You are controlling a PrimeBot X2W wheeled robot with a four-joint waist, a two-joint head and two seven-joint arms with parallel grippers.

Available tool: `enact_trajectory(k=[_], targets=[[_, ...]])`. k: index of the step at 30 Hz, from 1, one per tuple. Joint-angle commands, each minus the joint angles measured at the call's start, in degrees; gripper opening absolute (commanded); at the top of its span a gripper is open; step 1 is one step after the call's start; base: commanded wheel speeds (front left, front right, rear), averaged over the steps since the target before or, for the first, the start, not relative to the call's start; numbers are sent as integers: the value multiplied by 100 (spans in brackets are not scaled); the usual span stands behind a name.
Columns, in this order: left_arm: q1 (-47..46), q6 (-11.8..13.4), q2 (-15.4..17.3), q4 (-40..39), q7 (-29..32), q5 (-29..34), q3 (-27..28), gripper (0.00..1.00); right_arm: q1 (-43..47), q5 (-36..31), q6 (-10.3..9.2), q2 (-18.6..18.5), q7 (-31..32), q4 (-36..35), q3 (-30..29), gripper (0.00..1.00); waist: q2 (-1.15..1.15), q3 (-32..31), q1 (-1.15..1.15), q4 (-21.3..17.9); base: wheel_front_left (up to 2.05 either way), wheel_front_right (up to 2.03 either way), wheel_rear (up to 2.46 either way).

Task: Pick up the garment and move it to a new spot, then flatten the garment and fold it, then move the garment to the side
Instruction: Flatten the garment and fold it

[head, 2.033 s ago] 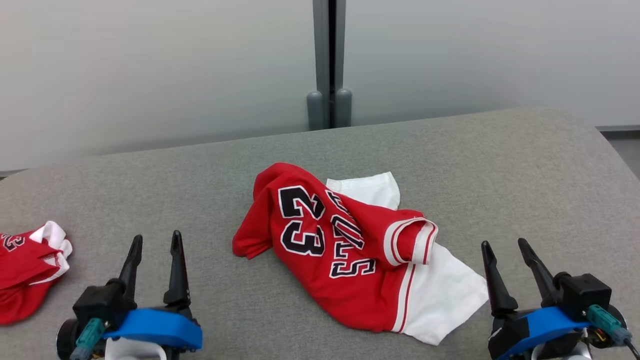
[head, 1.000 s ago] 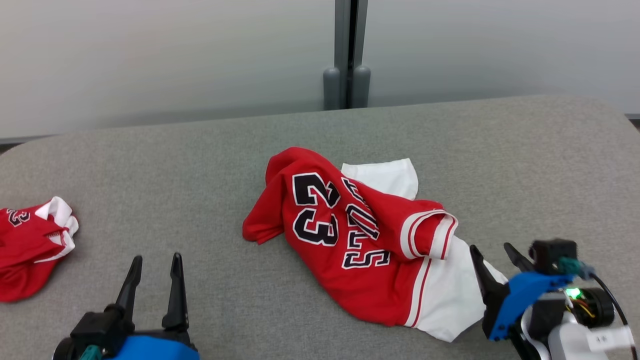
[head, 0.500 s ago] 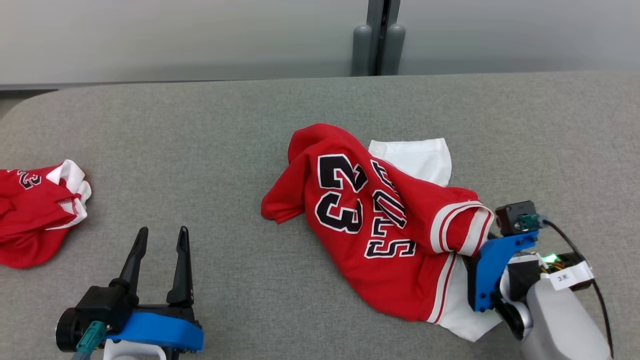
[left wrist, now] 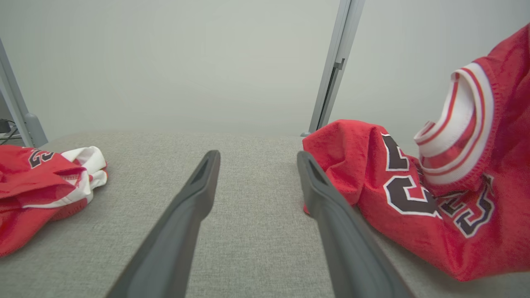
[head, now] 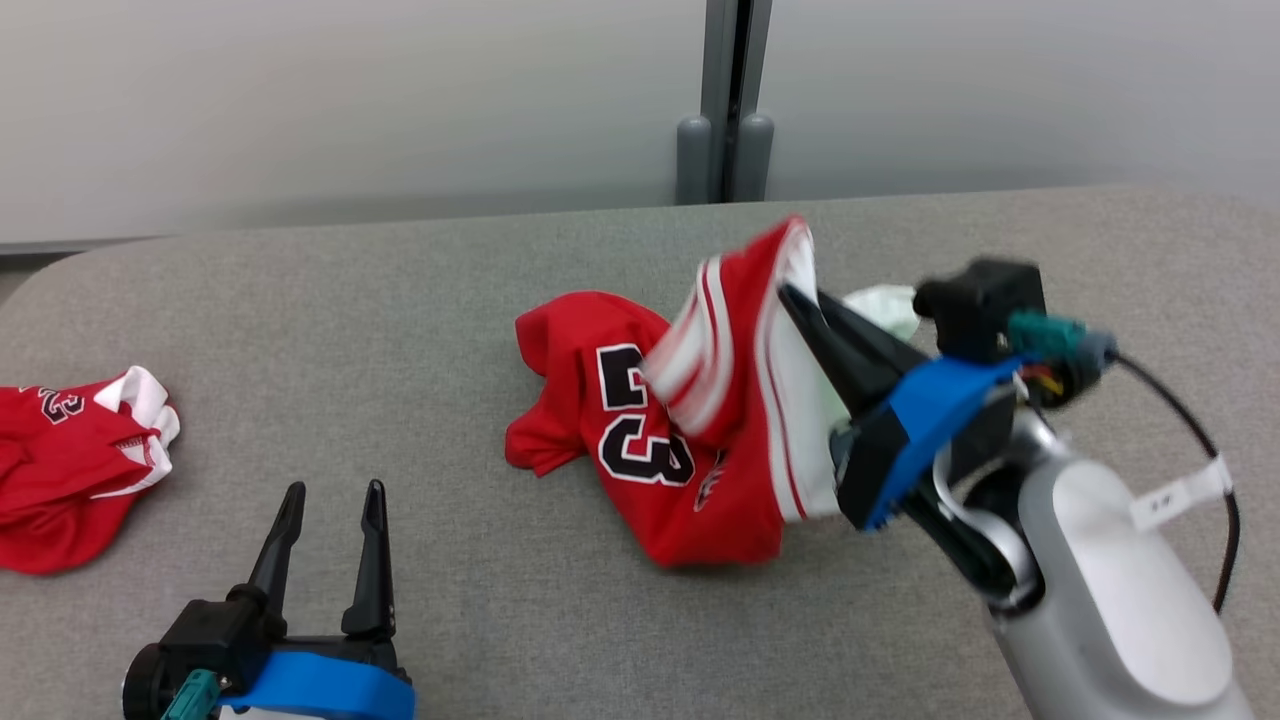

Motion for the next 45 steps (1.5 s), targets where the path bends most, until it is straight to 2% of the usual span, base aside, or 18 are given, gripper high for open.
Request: enact_trajectory(k=[1, 3, 6, 7, 11, 15, 19, 23, 27, 32, 40, 42, 45], targets=[[-21, -2, -13, -26, -17, 37, 28, 100, -221, 52, 1, 42, 40, -59, 48, 0, 0, 47, 1, 10, 0, 0, 0], [-113, -17, -35, -70, -17, 61, 18, 100, -712, 139, 1, 151, 101, -152, 180, 0, 0, 164, 1, 29, 0, 0, 0], [-245, -30, -42, -106, -17, 79, 40, 100, -1606, 322, 1, 329, -1, 83, 219, 0, 0, 426, 1, 24, 0, 0, 0], [-329, -41, -70, -108, -17, 115, -6, 100, -2283, 351, 2, 399, -205, 345, 244, 0, 0, 556, 1, 58, 0, 0, 0], [-521, -85, -132, -42, -17, 140, -100, 100, -3433, 883, 2, 431, -826, 882, 366, 0, 0, 659, 1, 191, 0, 0, 0], [-499, -102, -182, -21, -17, 157, -78, 100, -4297, 1361, 1, 418, -1495, 1426, 271, 0, 0, 567, 1, 219, 0, 0, 0], [-421, -103, -186, -53, -17, 169, 61, 100, -4576, 1569, 1, 424, -1917, 1946, -7, 0, 0, 446, 1, 128, 0, 0, 0], [-336, -99, -216, -119, -17, 183, 140, 100, -3984, 1287, 1, 421, -1784, 2201, -249, 0, 0, 373, 1, -22, 0, 0, 0], [-266, -106, -223, -152, -17, 204, 203, 100, -2920, 695, 2, 424, -1433, 1895, -590, 0, 0, 349, 1, -190, 0, 0, 0], [-200, -118, -217, -166, -17, 213, 235, 100, -1206, 117, 2, 372, -838, 895, -1028, 0, 0, 313, 1, -371, 0, 0, 0], [-178, -136, -157, -196, -17, 240, 278, 100, 923, -29, 1, 418, -34, -1520, -1479, 0, 0, 249, 1, -584, 0, 0, 0], [-198, -141, -143, -220, -17, 243, 278, 100, 1297, 69, 1, 422, 59, -1712, -1730, 0, 0, 289, 1, -603, 0, 0, 0], [-253, -136, -130, -230, -17, 250, 235, 100, 1528, 143, 2, 425, 34, -1562, -2033, 0, 0, 363, 1, -585, 0, 0, 0]])
